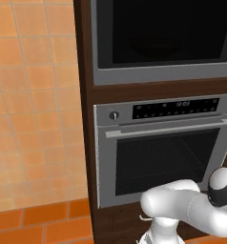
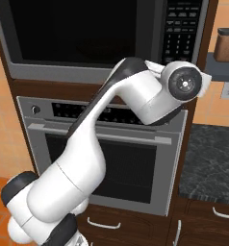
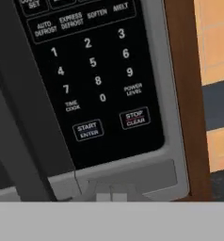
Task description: Open the microwave, place the bowl with waffle inside the microwave, then close the microwave door and turn it on.
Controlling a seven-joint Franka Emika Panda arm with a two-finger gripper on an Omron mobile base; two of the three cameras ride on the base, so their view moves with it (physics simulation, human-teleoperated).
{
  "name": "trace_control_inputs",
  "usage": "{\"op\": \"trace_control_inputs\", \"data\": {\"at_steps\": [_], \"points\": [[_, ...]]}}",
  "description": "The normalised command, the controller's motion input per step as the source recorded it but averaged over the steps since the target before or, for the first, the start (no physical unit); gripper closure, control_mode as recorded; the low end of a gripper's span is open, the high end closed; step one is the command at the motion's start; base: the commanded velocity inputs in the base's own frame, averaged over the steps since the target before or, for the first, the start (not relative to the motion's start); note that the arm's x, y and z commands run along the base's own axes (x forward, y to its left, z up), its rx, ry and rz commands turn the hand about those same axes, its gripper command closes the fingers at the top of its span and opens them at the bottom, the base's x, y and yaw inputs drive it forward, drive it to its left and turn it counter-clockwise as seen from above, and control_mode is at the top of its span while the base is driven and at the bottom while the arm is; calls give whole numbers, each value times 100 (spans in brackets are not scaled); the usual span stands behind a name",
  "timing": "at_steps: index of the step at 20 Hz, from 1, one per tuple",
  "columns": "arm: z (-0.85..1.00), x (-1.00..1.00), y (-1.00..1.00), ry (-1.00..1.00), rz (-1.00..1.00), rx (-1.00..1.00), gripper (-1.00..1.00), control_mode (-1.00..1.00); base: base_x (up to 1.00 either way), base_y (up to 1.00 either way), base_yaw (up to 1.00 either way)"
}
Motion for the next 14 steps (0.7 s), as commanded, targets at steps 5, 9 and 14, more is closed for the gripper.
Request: {"op": "trace_control_inputs", "data": {"at_steps": [5, 9, 14], "points": [[-3, 43, -15, 23, -33, 36, 100, -100, 0, 0, 0], [0, 16, -40, 2, -36, 51, 100, -100, 0, 0, 0], [0, 2, -16, -9, -16, 51, 100, -100, 0, 0, 0]]}}
